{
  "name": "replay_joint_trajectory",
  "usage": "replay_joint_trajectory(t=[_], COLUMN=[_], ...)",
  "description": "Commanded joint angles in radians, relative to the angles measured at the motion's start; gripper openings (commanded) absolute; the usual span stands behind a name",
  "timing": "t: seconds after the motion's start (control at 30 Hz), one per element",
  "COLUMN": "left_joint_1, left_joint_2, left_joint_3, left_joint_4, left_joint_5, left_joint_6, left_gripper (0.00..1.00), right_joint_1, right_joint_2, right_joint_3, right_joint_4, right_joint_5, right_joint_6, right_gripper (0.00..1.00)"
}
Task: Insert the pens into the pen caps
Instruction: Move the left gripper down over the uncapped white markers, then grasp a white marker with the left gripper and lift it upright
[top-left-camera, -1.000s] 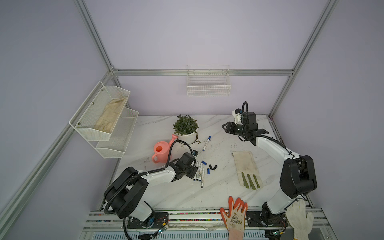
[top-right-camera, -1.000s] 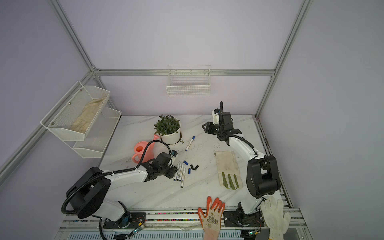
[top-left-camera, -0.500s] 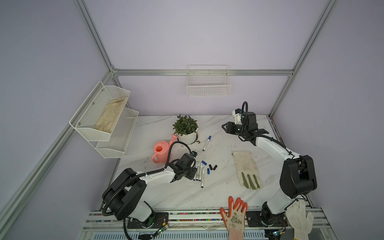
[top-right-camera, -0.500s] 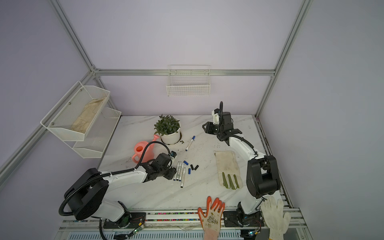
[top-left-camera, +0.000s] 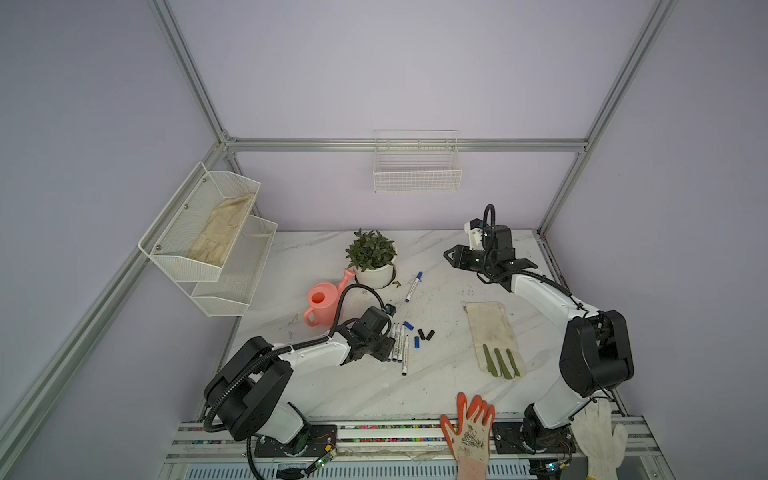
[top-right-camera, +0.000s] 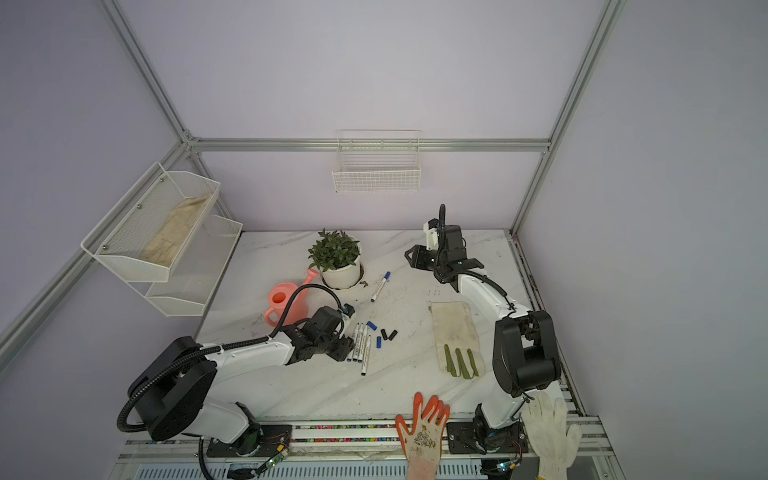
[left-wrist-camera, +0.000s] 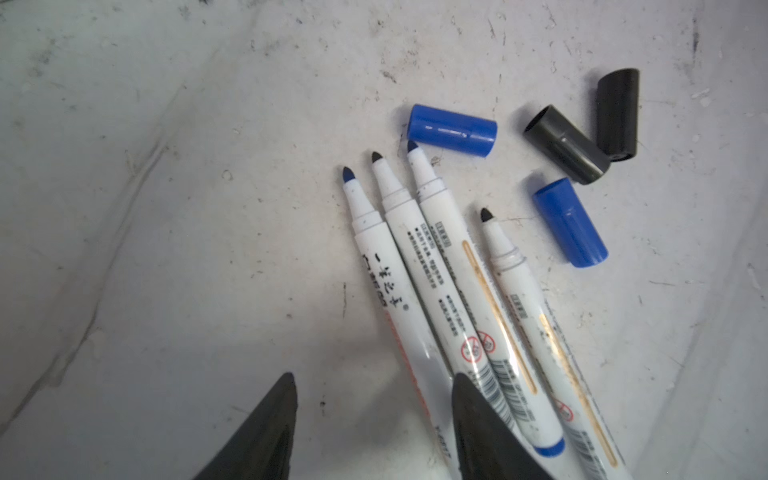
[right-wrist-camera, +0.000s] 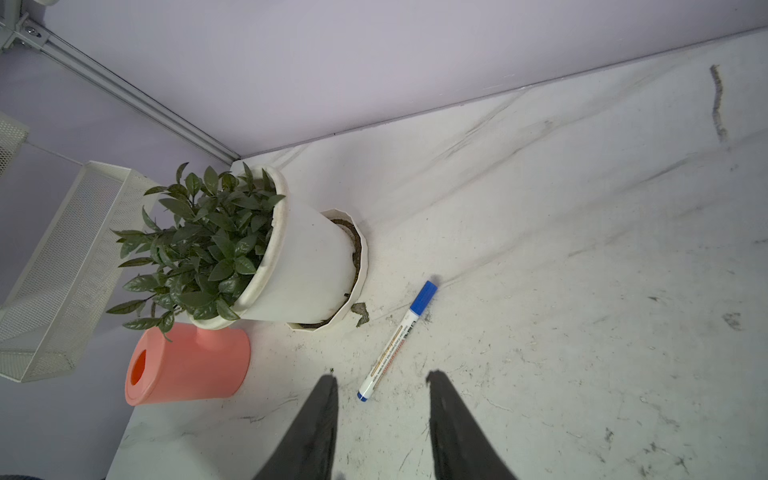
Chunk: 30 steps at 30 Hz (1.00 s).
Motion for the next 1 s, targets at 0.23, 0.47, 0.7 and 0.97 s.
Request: replay_joint_trajectory(t=[0.23, 0.47, 0.7, 0.97], left_joint_1=[-0.007, -0.008, -0.006, 0.075], left_joint_2=[0.052, 0.105, 0.178, 0.000], left_joint_3=[0.038, 0.103, 0.195, 0.231], left_joint_4=[-0.052, -0.186, -0.270, -0.021], left_joint_5=[-0.055, -0.101, -0.121, 0.053], left_joint_6=[0.004, -0.056, -0.072, -0.008], left_gripper=[0.56, 0.34, 0.07, 0.00], right_joint_1=[-0.002, -0.001, -0.002, 0.017], right_joint_2=[-0.021, -0.023, -0.029, -0.048], right_joint_3=[-0.011, -0.011, -0.011, -0.005], right_joint_4=[-0.003, -0.005, -0.009, -0.019], right_joint_5=[0.017, 0.032, 0.046, -0.074], right_joint_6=[-0.019, -0.024, -0.027, -0.090], right_gripper=[0.40, 0.40, 0.39, 0.39])
